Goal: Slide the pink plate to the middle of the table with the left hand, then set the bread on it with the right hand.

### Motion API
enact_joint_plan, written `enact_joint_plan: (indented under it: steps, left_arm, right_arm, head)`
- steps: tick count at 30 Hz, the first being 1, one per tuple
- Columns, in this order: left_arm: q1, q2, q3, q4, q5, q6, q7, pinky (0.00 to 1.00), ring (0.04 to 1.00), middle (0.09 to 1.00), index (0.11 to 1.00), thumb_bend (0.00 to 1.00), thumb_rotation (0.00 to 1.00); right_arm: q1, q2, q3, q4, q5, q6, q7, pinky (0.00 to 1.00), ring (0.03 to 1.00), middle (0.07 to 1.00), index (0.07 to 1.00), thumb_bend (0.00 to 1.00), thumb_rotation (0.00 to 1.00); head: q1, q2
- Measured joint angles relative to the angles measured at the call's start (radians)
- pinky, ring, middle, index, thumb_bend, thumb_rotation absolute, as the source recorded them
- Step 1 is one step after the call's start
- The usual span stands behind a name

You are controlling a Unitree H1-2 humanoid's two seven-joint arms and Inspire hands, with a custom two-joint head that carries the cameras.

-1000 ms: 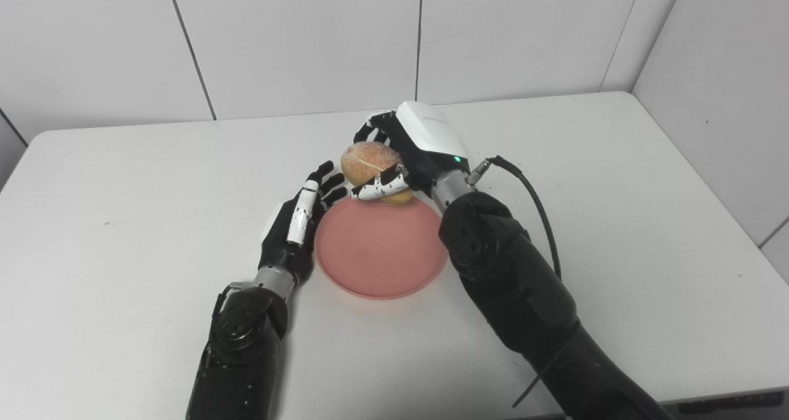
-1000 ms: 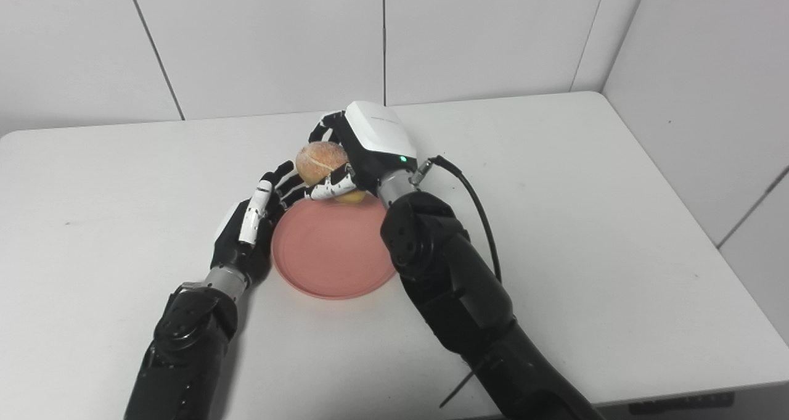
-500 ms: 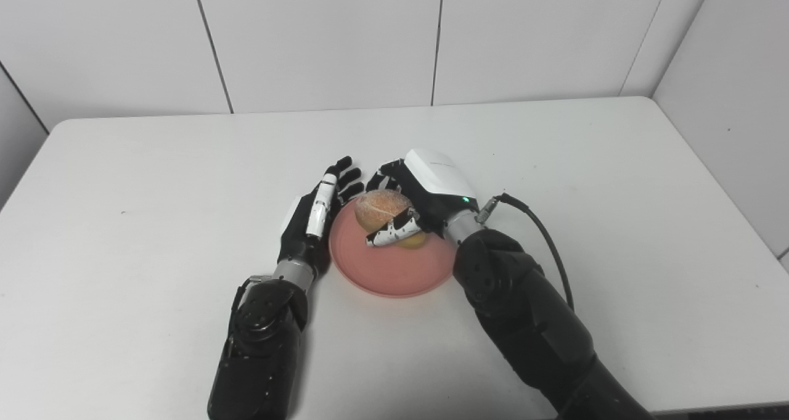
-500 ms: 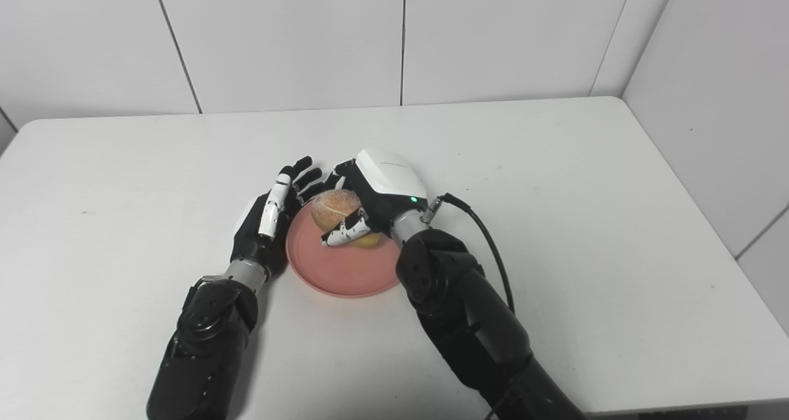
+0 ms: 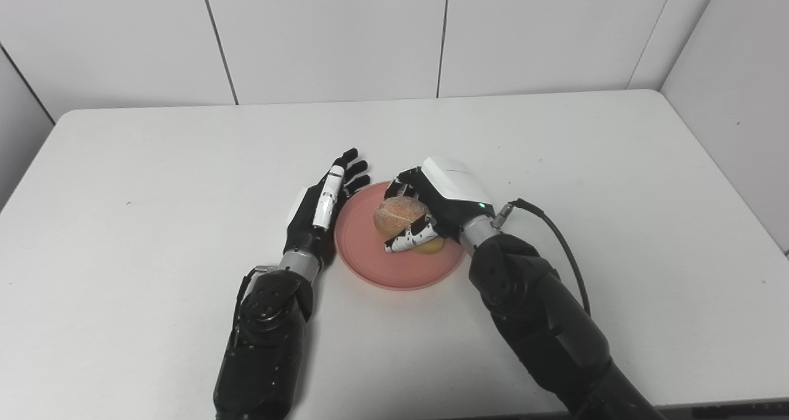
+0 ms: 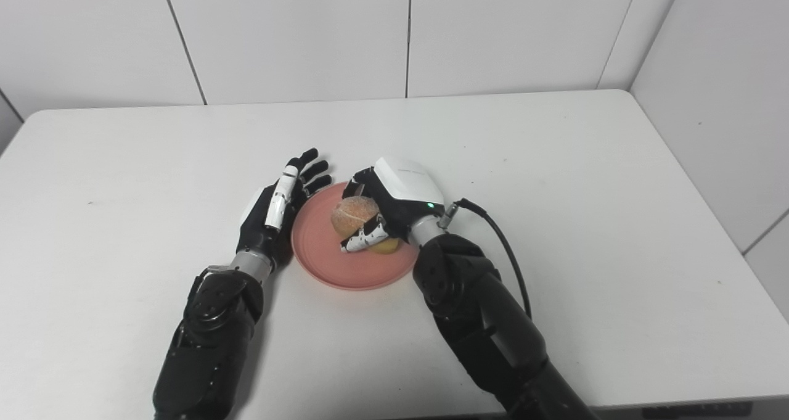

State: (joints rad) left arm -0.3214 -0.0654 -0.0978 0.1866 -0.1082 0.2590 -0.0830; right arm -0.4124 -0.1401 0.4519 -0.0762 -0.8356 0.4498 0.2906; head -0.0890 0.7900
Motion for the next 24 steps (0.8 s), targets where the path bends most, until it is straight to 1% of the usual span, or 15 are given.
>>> enact_joint_plan:
  steps: [3,4,8,9,11,12,13,14,15,16,17,19,21,24]
  left_arm:
    - [0.0,0.0,0.001,0.0,0.0,0.0,0.0,0.85,0.879,0.892,0.893,0.33,1.0]
    - [0.0,0.0,0.001,0.001,0.0,0.0,0.0,0.85,0.88,0.892,0.893,0.32,1.0]
    - [0.0,0.0,0.001,0.002,0.0,-0.001,0.0,0.86,0.891,0.9,0.903,0.32,1.0]
    - [0.0,0.0,0.0,0.002,0.0,-0.001,0.0,0.86,0.895,0.903,0.905,0.31,1.0]
    - [0.0,0.0,0.0,0.002,0.0,-0.001,-0.001,0.87,0.897,0.904,0.906,0.31,1.0]
    - [0.0,0.0,0.0,0.002,0.0,-0.001,-0.001,0.87,0.896,0.903,0.905,0.32,1.0]
    - [0.0,0.0,-0.001,0.001,0.0,0.0,-0.001,0.87,0.894,0.902,0.904,0.32,1.0]
    - [0.0,0.0,-0.001,0.001,0.0,0.0,-0.001,0.87,0.896,0.903,0.903,0.32,1.0]
    - [0.0,0.0,-0.002,0.001,0.0,0.0,-0.001,0.87,0.903,0.908,0.903,0.32,1.0]
    - [0.0,0.001,-0.003,0.001,0.0,0.0,-0.002,0.88,0.906,0.91,0.903,0.32,1.0]
    - [0.0,0.001,-0.004,0.001,0.0,0.0,-0.002,0.88,0.906,0.911,0.903,0.32,1.0]
    - [0.0,0.001,-0.004,0.0,0.0,0.0,-0.002,0.88,0.91,0.913,0.904,0.32,1.0]
    - [0.0,0.001,-0.005,0.0,0.0,0.0,-0.002,0.88,0.907,0.909,0.898,0.31,1.0]
    - [0.0,0.002,-0.007,0.0,0.0,0.0,-0.004,0.89,0.911,0.911,0.899,0.31,1.0]
  right_arm:
    - [0.001,0.0,0.011,0.011,-0.008,-0.004,-0.006,0.26,0.352,0.42,0.538,0.52,0.01]
    - [0.002,0.0,0.015,0.017,-0.01,-0.007,-0.01,0.28,0.375,0.429,0.541,0.52,0.01]
    - [0.006,-0.002,0.025,0.026,-0.018,-0.018,-0.026,0.32,0.412,0.441,0.54,0.52,0.01]
    - [0.006,-0.003,0.029,0.026,-0.02,-0.022,-0.027,0.38,0.468,0.522,0.512,0.52,0.09]
    - [0.006,-0.005,0.033,0.028,-0.026,-0.029,-0.028,0.41,0.5,0.568,0.498,0.52,0.14]
    - [0.006,-0.005,0.033,0.029,-0.027,-0.032,-0.028,0.39,0.482,0.562,0.574,0.62,0.17]
    - [0.006,-0.005,0.034,0.029,-0.028,-0.034,-0.028,0.37,0.464,0.554,0.628,0.68,0.19]
    - [0.006,-0.005,0.034,0.029,-0.029,-0.036,-0.029,0.38,0.481,0.569,0.656,0.7,0.2]
    - [0.007,-0.005,0.035,0.029,-0.029,-0.037,-0.029,0.42,0.529,0.616,0.697,0.73,0.21]
    - [0.009,-0.005,0.036,0.029,-0.03,-0.04,-0.03,0.46,0.575,0.659,0.719,0.74,0.21]
    - [0.011,-0.005,0.036,0.029,-0.031,-0.046,-0.03,0.47,0.585,0.668,0.723,0.74,0.21]
    - [0.017,-0.005,0.036,0.029,-0.03,-0.058,-0.032,0.54,0.67,0.743,0.756,0.76,0.21]
    - [0.021,-0.005,0.036,0.028,-0.03,-0.067,-0.037,0.63,0.744,0.798,0.793,0.78,0.25]
    - [0.023,-0.007,0.036,0.026,-0.033,-0.071,-0.038,0.67,0.786,0.837,0.842,0.82,0.31]
  head:
    - [0.002,0.002]
    - [0.002,0.002]
    - [0.0,0.005]
    - [0.0,0.005]
    - [0.0,0.005]
    - [0.0,0.005]
    - [-0.002,0.005]
    - [-0.002,0.005]
    - [-0.002,0.005]
    - [-0.003,0.006]
    - [-0.003,0.006]
    - [-0.003,0.006]
    - [-0.003,0.006]
    - [-0.002,0.008]
